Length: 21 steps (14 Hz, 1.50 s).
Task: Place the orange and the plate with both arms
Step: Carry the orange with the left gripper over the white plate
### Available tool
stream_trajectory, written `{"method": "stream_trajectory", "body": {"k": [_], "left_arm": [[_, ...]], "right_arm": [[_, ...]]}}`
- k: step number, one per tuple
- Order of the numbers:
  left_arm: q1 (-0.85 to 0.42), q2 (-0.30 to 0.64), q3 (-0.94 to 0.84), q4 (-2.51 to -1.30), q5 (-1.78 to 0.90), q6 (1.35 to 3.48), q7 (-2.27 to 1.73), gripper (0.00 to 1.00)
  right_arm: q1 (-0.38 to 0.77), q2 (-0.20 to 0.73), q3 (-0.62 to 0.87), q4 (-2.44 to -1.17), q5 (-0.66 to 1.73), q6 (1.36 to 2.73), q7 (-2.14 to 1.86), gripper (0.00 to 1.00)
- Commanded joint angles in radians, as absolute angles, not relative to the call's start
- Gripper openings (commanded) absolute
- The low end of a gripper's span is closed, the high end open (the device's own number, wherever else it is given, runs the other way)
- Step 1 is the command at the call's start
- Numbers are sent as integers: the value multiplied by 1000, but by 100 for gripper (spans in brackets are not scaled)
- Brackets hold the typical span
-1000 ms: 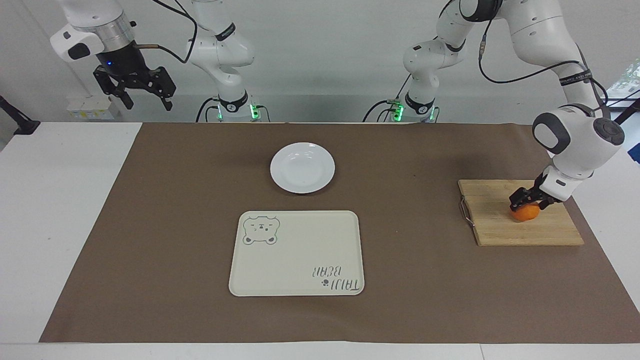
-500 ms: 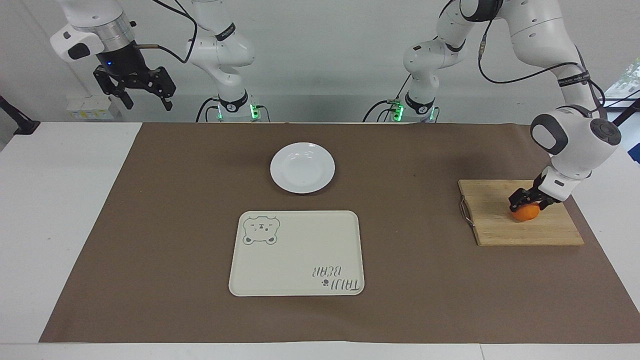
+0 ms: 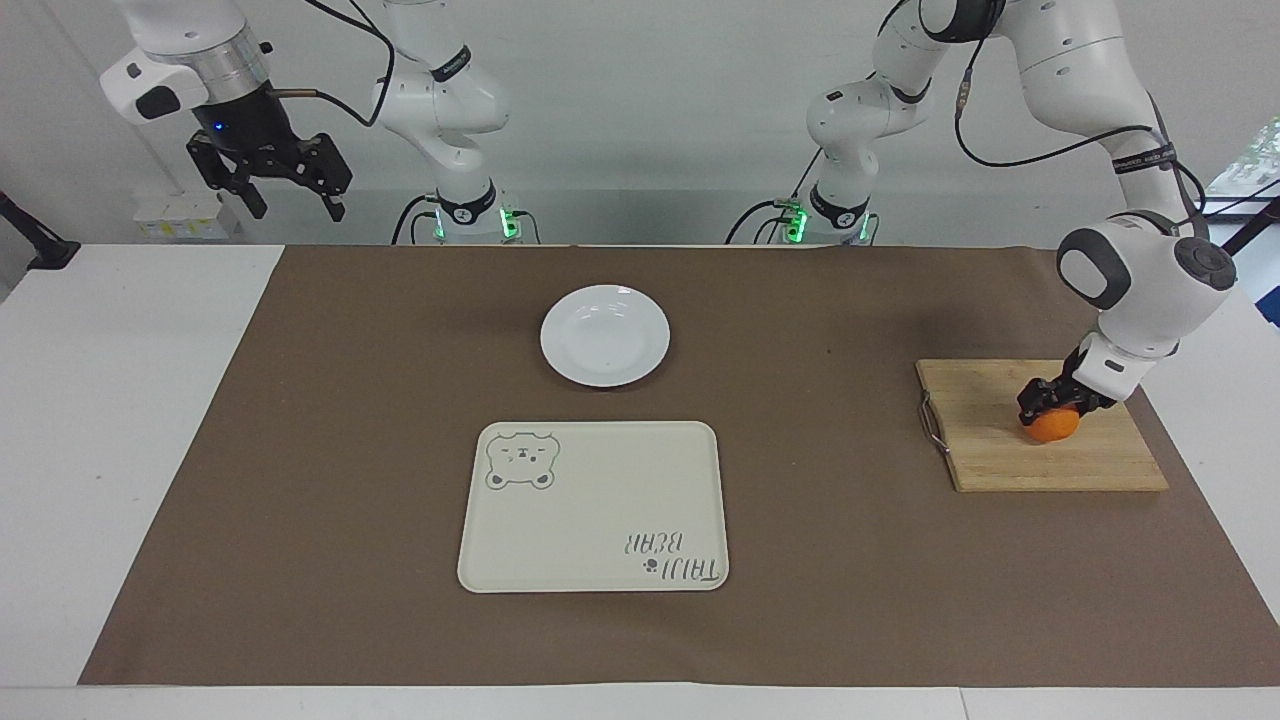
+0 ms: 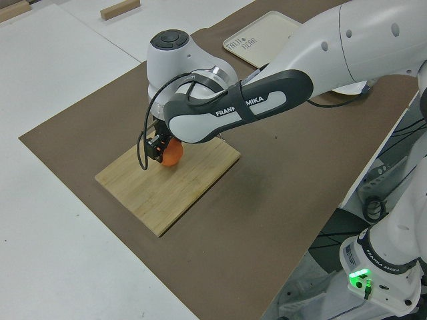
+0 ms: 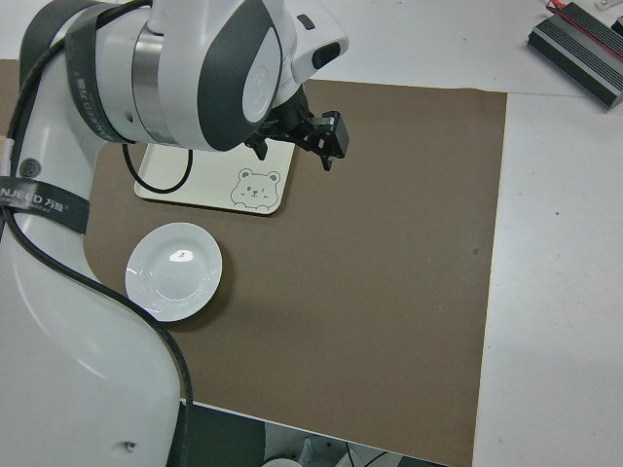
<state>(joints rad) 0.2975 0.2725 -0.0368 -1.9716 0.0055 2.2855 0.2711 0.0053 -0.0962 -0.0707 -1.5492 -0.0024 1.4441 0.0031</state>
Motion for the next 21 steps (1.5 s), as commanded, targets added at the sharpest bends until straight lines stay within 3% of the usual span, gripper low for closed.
{"method": "stream_trajectory", "body": {"k": [1, 6, 10, 17, 21], "left_arm": [[298, 223, -43, -2005, -3, 2293, 299, 3], [172, 92, -44, -2005, -3, 2142, 296, 0], [-62, 19, -48, -2008, -3, 2030, 269, 0], [-628, 27, -52, -2009, -9, 2074, -291, 0], [-791, 133, -52, -2013, -50, 2250, -475, 0]], "right_arm": [[-2, -98, -64, -1543, -8, 1439, 11, 100], [-2, -98, -64, -1543, -8, 1439, 11, 100], [-2, -98, -64, -1543, -8, 1439, 11, 100], [-2, -98, -64, -1543, -8, 1439, 11, 100], [-2, -98, -64, -1543, -8, 1439, 11, 100]]}}
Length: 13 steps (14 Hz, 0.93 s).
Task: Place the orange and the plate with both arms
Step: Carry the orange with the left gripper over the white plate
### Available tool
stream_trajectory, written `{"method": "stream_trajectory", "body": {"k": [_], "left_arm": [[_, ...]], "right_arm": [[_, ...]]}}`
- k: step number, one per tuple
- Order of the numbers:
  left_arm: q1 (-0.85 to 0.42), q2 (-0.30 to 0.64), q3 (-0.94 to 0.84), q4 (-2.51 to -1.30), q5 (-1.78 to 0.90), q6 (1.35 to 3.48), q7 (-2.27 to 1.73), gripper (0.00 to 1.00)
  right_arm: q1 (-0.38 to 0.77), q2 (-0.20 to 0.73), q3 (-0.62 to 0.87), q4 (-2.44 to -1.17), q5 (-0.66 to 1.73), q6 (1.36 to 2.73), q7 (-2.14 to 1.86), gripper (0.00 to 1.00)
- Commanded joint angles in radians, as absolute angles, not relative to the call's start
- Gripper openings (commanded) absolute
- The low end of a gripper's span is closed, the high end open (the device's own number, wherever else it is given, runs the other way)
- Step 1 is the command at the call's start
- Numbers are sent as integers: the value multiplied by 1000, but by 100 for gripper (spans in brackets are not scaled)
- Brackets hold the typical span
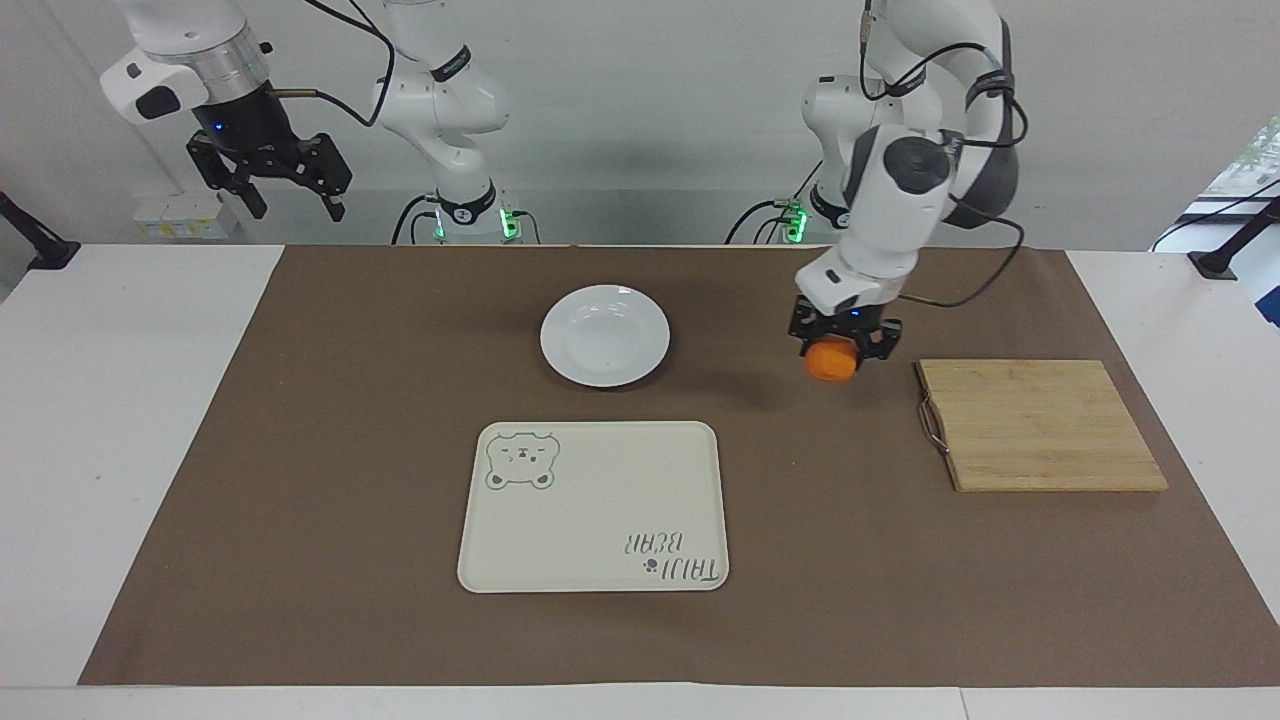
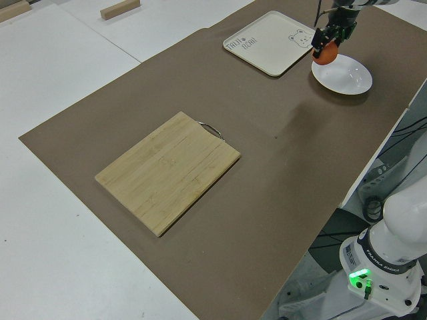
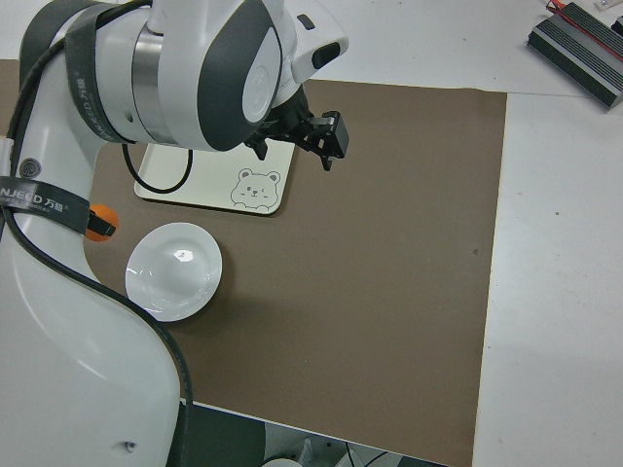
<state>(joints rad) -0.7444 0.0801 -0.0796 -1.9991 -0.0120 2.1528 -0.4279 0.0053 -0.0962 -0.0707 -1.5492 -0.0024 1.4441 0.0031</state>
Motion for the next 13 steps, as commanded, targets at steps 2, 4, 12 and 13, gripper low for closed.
{"method": "stream_trajectory", "body": {"k": [2, 4, 12, 13], "left_arm": [[-831, 176, -54, -2011, -89, 2324, -482, 0], [-860, 215, -55, -2010, -112, 2368, -483, 0], [-868, 227, -69, -2003, -179, 2435, -526, 100], [-862, 219, -66, -2003, -179, 2425, -535, 100]], "right_arm": [[-2, -98, -64, -1543, -8, 1439, 11, 100], [-2, -98, -64, -1543, -8, 1439, 11, 100], [-2, -98, -64, -1543, -8, 1439, 11, 100], [-2, -98, -64, -1543, -8, 1439, 11, 100]]}}
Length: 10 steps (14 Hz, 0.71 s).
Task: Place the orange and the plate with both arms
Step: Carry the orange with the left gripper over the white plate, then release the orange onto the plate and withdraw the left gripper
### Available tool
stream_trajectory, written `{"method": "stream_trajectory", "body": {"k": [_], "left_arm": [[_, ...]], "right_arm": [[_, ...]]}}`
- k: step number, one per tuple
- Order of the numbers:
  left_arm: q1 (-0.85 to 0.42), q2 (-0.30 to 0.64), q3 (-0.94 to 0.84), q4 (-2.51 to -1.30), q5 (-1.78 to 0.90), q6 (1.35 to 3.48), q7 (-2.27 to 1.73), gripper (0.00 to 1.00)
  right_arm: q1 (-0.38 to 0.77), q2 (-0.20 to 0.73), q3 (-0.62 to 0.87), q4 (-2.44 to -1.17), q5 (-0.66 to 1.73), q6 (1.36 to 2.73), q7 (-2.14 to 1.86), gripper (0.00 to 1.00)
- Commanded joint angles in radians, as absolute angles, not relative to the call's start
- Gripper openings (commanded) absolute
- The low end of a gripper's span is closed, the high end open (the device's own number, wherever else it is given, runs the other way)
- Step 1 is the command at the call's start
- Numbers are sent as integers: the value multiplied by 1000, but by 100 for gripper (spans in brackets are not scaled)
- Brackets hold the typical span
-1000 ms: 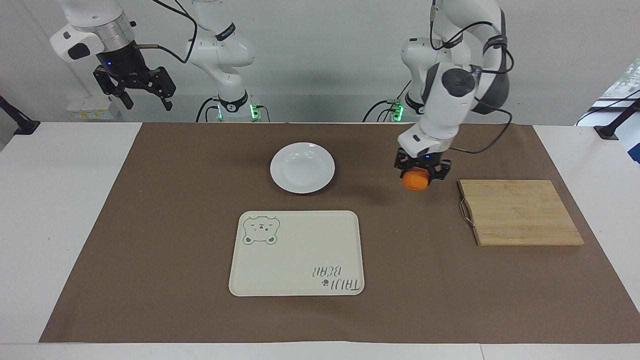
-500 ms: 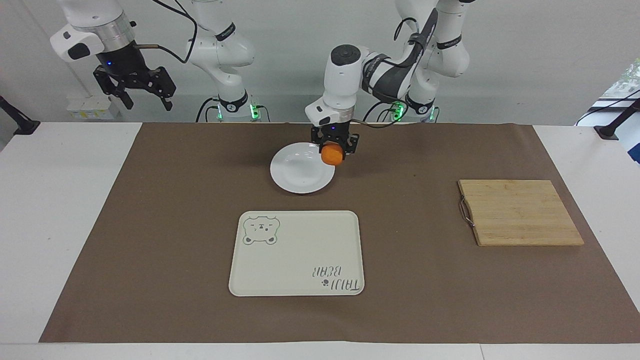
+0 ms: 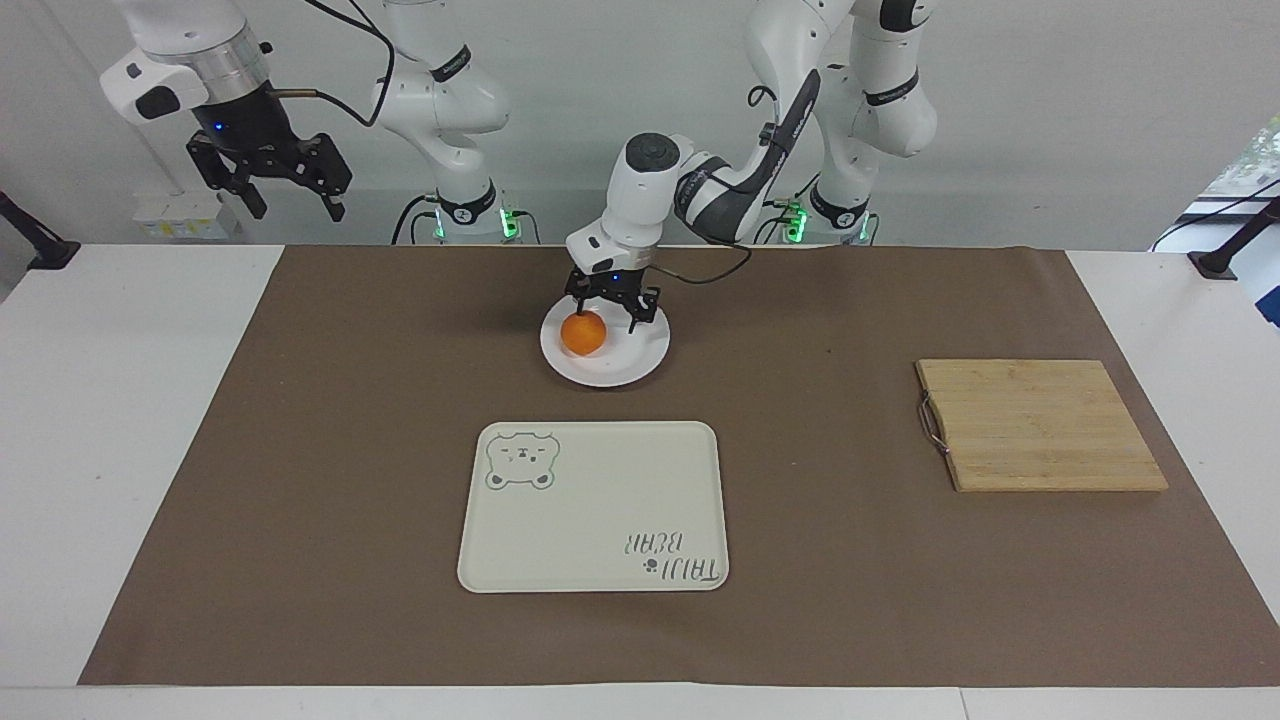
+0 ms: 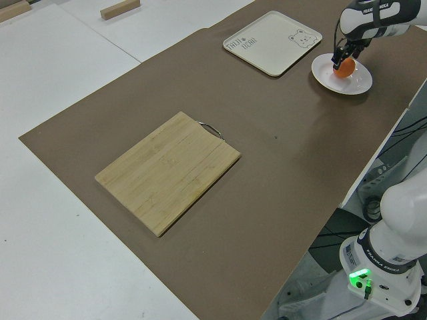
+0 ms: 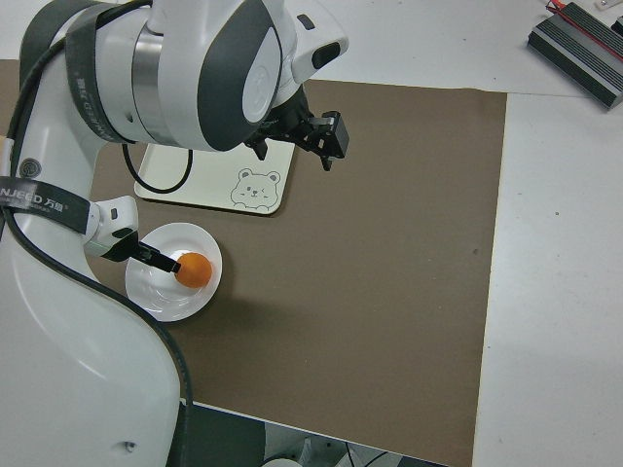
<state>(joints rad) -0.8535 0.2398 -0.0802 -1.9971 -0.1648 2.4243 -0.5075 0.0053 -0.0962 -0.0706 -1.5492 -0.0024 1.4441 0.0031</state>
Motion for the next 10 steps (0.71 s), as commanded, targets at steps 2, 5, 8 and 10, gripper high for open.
{"method": "stream_trajectory", "body": {"k": [2, 5, 8, 10], "left_arm": [[-850, 204, -58, -2002, -175, 2389, -525, 100], [-746, 163, -54, -2003, -166, 2300, -447, 100], [-632, 144, -52, -2006, -141, 2229, -338, 100], [-531, 126, -54, -2003, -78, 2224, -254, 100]], "right_arm": [[-2, -98, -64, -1543, -8, 1439, 11, 100], [-2, -98, -64, -1543, -8, 1439, 11, 100], [-2, -98, -63, -1543, -8, 1439, 9, 100], [-2, -98, -64, -1543, -8, 1439, 11, 100]]}}
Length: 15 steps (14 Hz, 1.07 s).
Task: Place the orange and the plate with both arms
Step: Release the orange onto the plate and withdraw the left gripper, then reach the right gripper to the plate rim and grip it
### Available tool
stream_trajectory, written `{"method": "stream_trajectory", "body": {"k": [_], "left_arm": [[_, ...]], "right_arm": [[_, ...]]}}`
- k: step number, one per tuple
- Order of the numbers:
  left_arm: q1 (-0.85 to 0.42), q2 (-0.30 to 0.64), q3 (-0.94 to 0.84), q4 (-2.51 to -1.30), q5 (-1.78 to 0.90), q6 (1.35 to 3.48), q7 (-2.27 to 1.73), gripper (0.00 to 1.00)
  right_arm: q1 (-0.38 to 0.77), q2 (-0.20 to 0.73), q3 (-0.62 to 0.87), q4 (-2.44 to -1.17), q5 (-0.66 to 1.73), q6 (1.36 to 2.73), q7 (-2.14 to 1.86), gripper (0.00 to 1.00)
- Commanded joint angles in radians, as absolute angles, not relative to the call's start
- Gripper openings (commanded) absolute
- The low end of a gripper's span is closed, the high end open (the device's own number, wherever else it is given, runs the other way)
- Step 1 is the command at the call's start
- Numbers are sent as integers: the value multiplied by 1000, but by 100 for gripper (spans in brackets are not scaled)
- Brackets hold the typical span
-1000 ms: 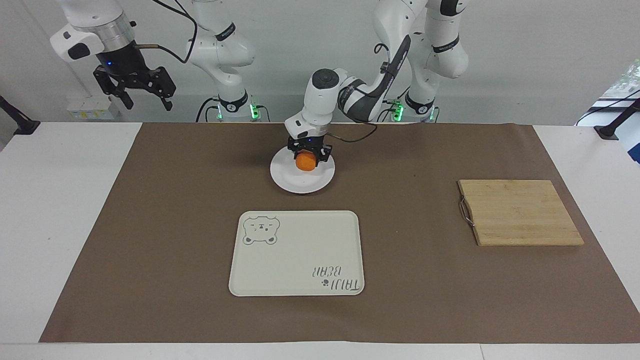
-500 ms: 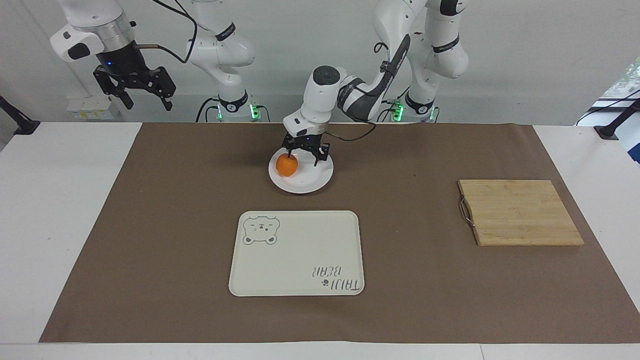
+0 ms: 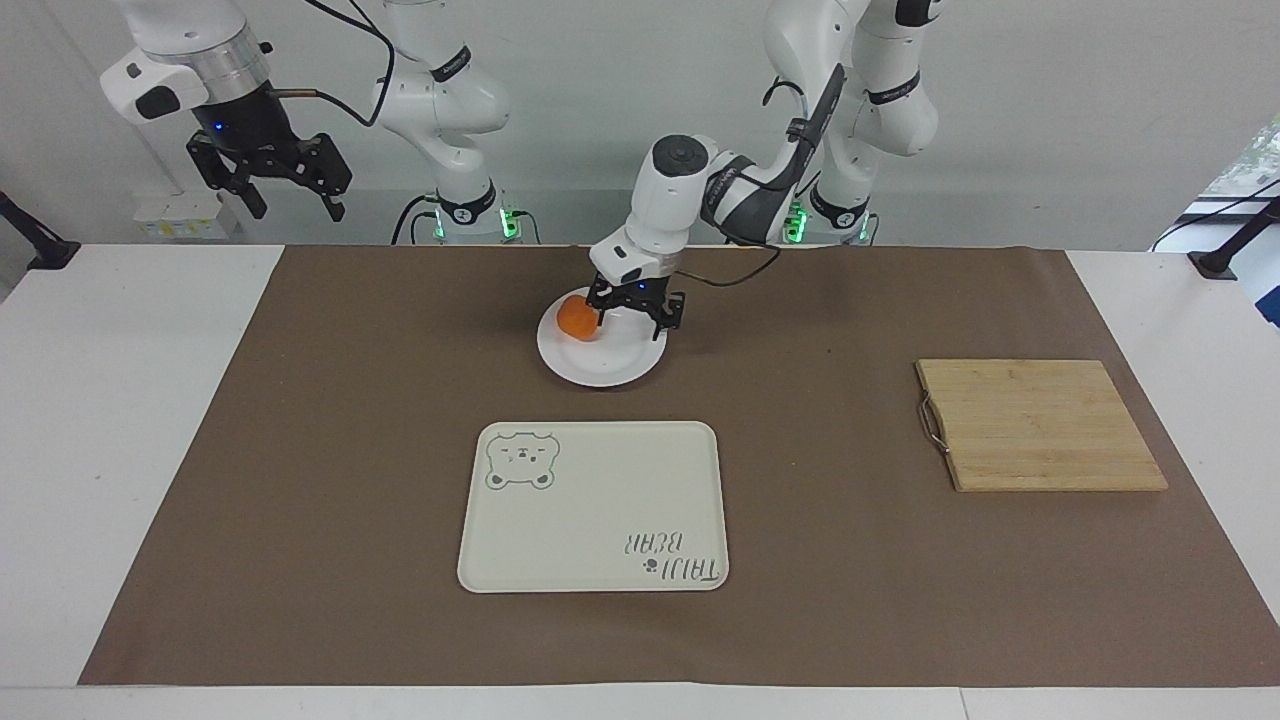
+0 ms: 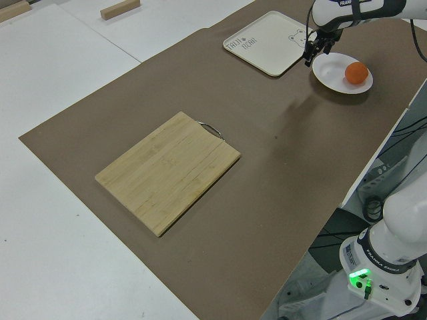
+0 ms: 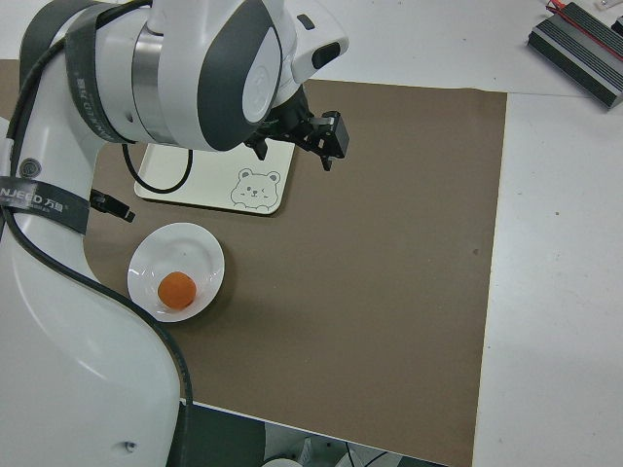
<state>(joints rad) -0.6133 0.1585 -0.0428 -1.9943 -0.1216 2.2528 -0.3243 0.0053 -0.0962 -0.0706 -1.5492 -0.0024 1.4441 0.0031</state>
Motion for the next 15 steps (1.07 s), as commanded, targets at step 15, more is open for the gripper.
{"method": "stream_trajectory", "body": {"k": [15], "left_arm": [[-120, 11, -45, -1474, 31, 1538, 207, 100]], "right_arm": [[58, -92, -58, -1839, 92, 1721, -87, 100]]}}
